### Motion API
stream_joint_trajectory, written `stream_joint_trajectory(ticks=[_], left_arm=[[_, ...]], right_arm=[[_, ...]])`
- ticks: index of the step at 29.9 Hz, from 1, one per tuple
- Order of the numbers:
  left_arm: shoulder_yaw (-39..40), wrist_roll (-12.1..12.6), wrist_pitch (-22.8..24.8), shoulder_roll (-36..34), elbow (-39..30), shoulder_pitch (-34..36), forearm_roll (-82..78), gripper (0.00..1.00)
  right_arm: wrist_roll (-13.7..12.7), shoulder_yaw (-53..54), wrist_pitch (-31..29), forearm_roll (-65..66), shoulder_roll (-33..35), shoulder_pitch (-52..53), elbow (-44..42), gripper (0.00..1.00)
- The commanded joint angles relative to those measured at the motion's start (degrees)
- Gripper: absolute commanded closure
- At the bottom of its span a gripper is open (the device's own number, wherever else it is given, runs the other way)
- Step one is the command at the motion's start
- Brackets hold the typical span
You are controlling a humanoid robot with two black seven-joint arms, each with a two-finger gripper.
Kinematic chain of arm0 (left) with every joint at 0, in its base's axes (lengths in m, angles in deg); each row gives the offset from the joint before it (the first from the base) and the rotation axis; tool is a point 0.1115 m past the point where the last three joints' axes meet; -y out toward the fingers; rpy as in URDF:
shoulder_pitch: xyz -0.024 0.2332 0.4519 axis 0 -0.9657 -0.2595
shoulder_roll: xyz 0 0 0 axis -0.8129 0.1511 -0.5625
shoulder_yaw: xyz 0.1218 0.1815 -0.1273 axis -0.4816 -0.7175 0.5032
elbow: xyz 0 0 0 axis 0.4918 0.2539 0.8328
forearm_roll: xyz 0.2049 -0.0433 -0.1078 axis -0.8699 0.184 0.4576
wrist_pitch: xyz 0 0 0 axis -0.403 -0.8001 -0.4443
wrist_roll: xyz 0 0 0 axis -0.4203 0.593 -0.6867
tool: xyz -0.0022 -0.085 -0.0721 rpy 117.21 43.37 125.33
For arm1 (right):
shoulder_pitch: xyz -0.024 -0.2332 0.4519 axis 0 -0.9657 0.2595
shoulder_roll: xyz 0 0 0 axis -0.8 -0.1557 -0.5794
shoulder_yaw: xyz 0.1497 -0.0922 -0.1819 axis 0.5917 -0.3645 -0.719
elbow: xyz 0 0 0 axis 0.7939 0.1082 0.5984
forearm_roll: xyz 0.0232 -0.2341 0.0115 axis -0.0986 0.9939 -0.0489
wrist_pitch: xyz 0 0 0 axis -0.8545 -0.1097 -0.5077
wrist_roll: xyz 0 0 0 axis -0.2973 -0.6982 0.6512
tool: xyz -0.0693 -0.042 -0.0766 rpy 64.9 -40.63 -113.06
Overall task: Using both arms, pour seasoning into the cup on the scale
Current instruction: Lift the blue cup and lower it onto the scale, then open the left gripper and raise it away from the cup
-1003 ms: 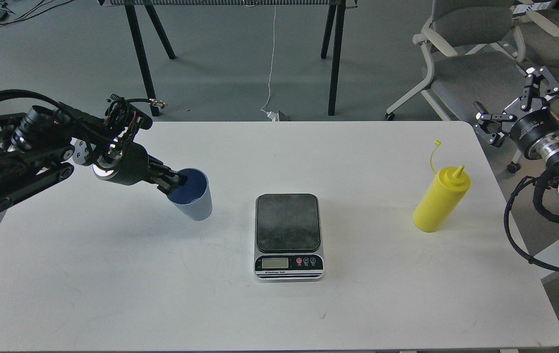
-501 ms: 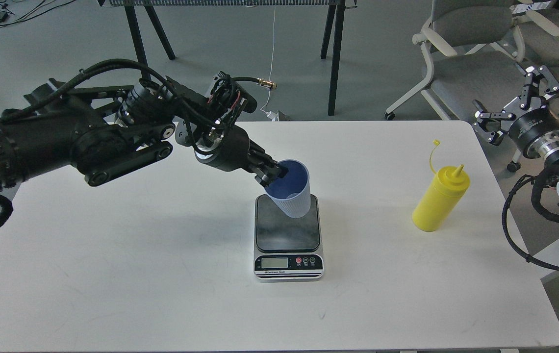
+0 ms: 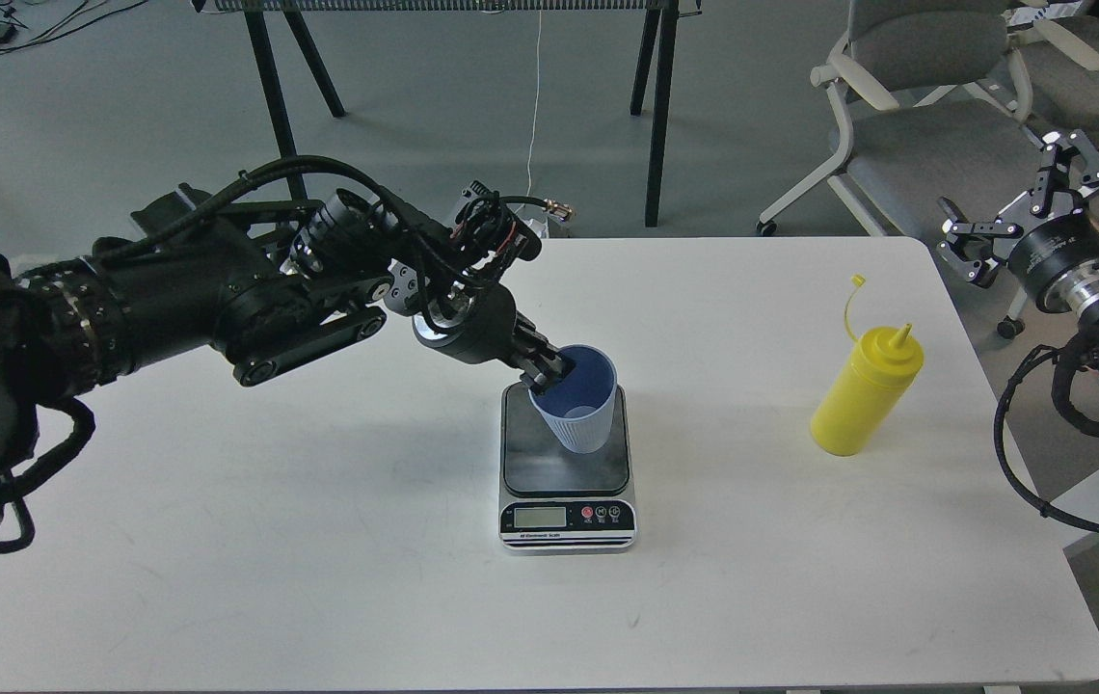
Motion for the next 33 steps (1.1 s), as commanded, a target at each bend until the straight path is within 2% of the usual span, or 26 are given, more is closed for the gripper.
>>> stream_joint_trajectory(ticks=[1,13,21,30,33], left_arm=[[0.0,0.0,0.0,0.1,1.0,-0.6,0.0,0.99],[0.0,0.0,0.0,0.1,1.6,-1.5,0.0,0.97],[0.0,0.0,0.0,0.0,1.7,-2.2,0.0,0.89],[0.0,0.0,0.0,0.0,1.7,-2.3,0.1,0.7],[0.1,0.0,0.0,0.0,1.7,-2.3,0.3,0.48]], right_arm=[[0.0,0.0,0.0,0.0,-0.2,0.0,0.0,0.01],[0.0,0.1,0.0,0.0,0.0,-0.1,-0.7,0.01],[0.1,0.2,0.0,0.0,0.1,-0.1,-0.8,0.01],[0.1,0.2,0.0,-0.1,0.1,-0.1,-0.8,0.01],[0.1,0.2,0.0,0.0,0.1,-0.1,-0.8,0.01]])
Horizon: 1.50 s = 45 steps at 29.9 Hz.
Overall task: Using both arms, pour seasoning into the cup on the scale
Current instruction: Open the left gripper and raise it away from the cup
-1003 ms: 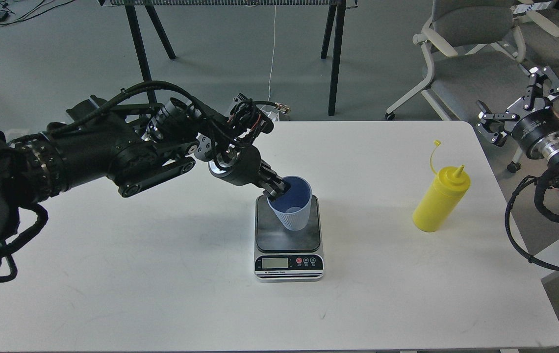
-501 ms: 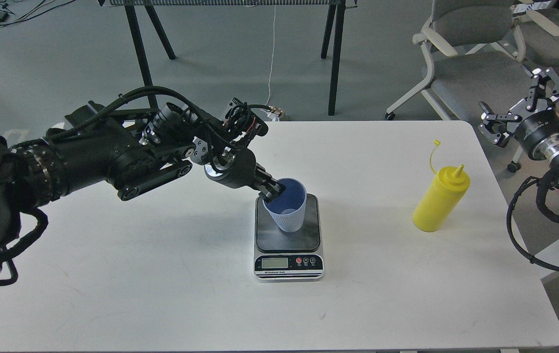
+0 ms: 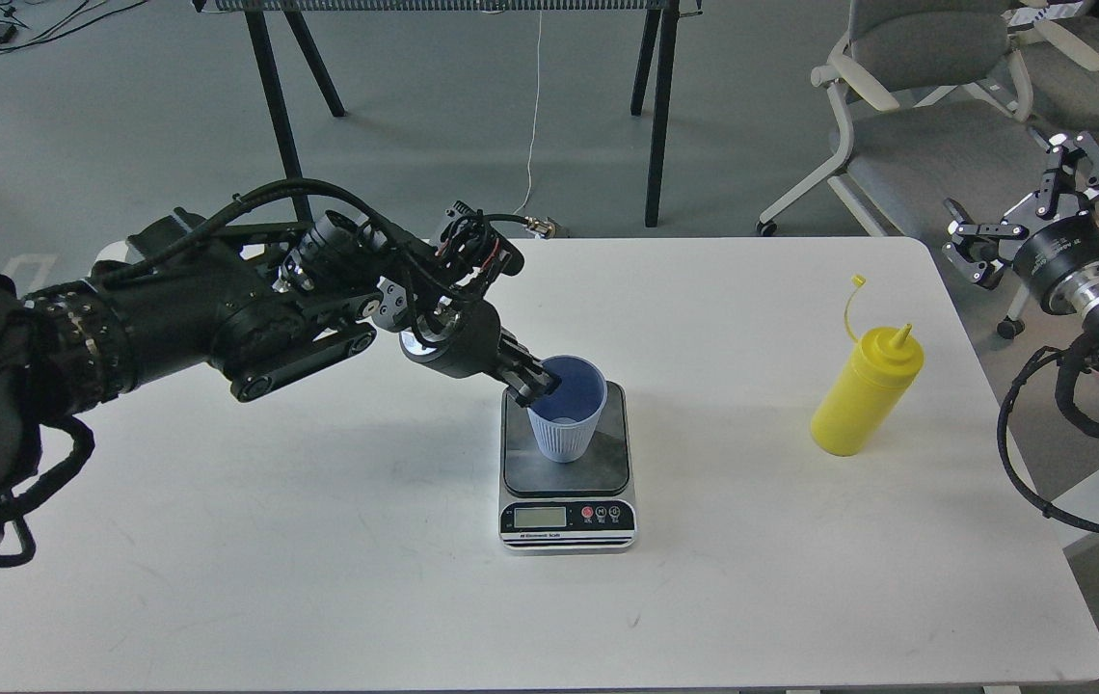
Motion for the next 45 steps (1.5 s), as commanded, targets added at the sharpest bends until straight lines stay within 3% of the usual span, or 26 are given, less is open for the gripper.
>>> stream_joint_trajectory(ticks=[1,5,13,19,26,37,45], left_arm=[[0.2,0.0,0.0,0.0,0.0,0.2,0.4,0.37],[1.1,0.0,0.0,-0.3,0.1,0.2,1.2,0.19],[1.8,0.0,0.0,-0.3,3.2,2.5,13.5,0.01],[1.8,0.0,0.0,-1.4,3.2,8.7,27.3,0.01],[7.2,0.0,0.0,-9.7,3.5,10.3,41.4,0.01],[19.3,0.0,0.0,-25.0,6.6,-3.4,61.8,0.0],[24.4,0.0,0.0,-27.8,6.6,-12.1,65.6,0.0]], right_arm=[[0.0,0.0,0.0,0.0,0.0,0.0,0.0,0.01],[0.0,0.0,0.0,0.0,0.0,0.0,0.0,0.01],[0.0,1.2,0.0,0.0,-0.3,0.1,0.0,0.01],[0.0,6.1,0.0,-0.2,0.0,0.1,0.0,0.01],[-0.2,11.7,0.0,-0.7,0.3,0.8,0.1,0.01],[-0.3,12.8,0.0,-0.7,-0.4,1.7,1.1,0.01],[-0.2,12.5,0.0,-0.7,-1.4,2.4,1.7,0.01]])
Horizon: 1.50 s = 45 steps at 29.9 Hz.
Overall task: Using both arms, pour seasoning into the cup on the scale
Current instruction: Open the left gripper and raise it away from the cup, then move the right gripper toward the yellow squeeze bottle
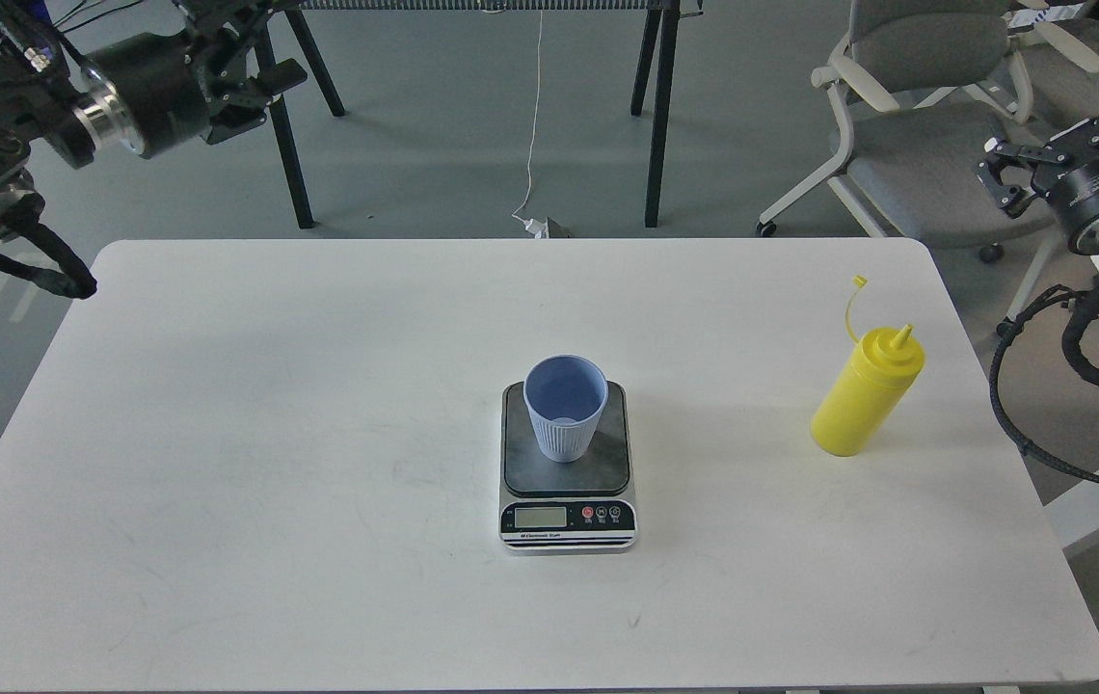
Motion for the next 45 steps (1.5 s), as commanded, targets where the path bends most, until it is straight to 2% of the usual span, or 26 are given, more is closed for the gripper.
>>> stream_joint_trajectory(ticks=[1,6,8,11,13,15,17,18,21,26,45], left_arm=[[1.1,0.0,0.0,-0.3,0.0,-3.2,0.6,0.0],[1.1,0.0,0.0,-0.3,0.0,-4.8,0.6,0.0],[1.1,0.0,0.0,-0.2,0.0,-4.9,0.6,0.0],[1.1,0.0,0.0,0.0,0.0,-5.4,0.6,0.0],[1.1,0.0,0.0,0.4,0.0,-5.8,0.5,0.0],[1.1,0.0,0.0,0.5,0.0,-5.8,0.5,0.0],[1.1,0.0,0.0,0.7,0.0,-5.9,0.5,0.0],[1.1,0.0,0.0,0.8,0.0,-6.1,0.5,0.0],[1.1,0.0,0.0,1.0,0.0,-6.2,0.5,0.0],[0.8,0.0,0.0,1.5,0.0,-7.2,0.2,0.0],[0.4,0.0,0.0,2.9,0.0,-10.0,-0.2,0.0]], right_arm=[[0.2,0.0,0.0,0.0,0.4,0.6,1.0,0.01],[0.2,1.8,0.0,-0.3,2.3,0.6,3.0,0.01],[0.1,3.1,0.0,-0.6,4.8,0.3,4.5,0.01],[-1.4,3.7,0.0,-6.5,9.6,-0.7,9.2,0.01],[-5.4,3.2,0.0,-13.7,13.1,-2.0,11.5,0.01],[-10.5,3.2,0.0,-20.9,15.3,-3.0,13.3,0.01],[-13.4,3.3,0.0,-26.3,16.8,-4.4,14.4,0.01],[-13.9,3.6,0.0,-27.9,17.6,-5.0,14.8,0.01],[-14.4,4.1,0.0,-33.3,20.4,-6.7,18.7,0.01],[-14.3,4.2,0.0,-48.8,28.8,-9.7,27.3,0.01],[-14.0,4.8,0.0,-54.1,29.6,-29.0,27.8,0.0]])
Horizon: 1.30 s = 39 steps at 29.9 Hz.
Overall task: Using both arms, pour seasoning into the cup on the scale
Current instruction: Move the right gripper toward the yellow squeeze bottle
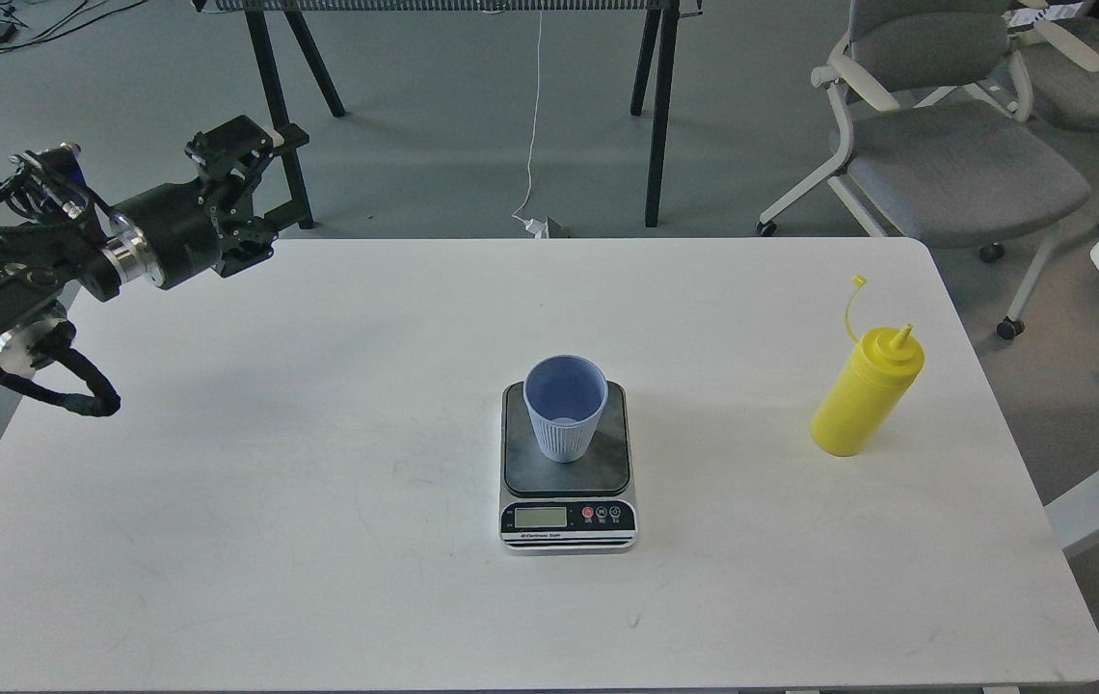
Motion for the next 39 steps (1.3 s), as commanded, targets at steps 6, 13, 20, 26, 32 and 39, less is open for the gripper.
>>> stream_joint_trajectory(ticks=[6,13,20,26,32,39], left_arm=[[0.0,0.0,0.0,0.0,0.1,-0.9,0.0,0.0],[-0.2,0.0,0.0,0.7,0.0,-1.0,-0.1,0.0],[-0.2,0.0,0.0,0.7,0.1,-1.1,-1.7,0.0],[-0.2,0.0,0.0,0.7,0.1,-1.6,-1.7,0.0],[-0.2,0.0,0.0,0.7,0.0,-1.9,-1.8,0.0],[-0.2,0.0,0.0,0.6,0.1,-1.9,-1.8,0.0]], right_arm=[[-0.2,-0.2,0.0,-0.9,-1.6,-11.7,1.2,0.0],[-0.4,-0.2,0.0,-0.6,-9.0,-14.9,3.3,0.0],[-0.4,-0.5,0.0,0.3,-13.2,-16.0,4.3,0.0],[0.7,-0.2,0.0,3.3,-16.7,-17.6,4.7,0.0],[2.6,-0.1,0.0,8.2,-19.1,-18.8,4.2,0.0],[3.2,-0.4,0.0,11.4,-22.3,-20.2,4.1,0.0]])
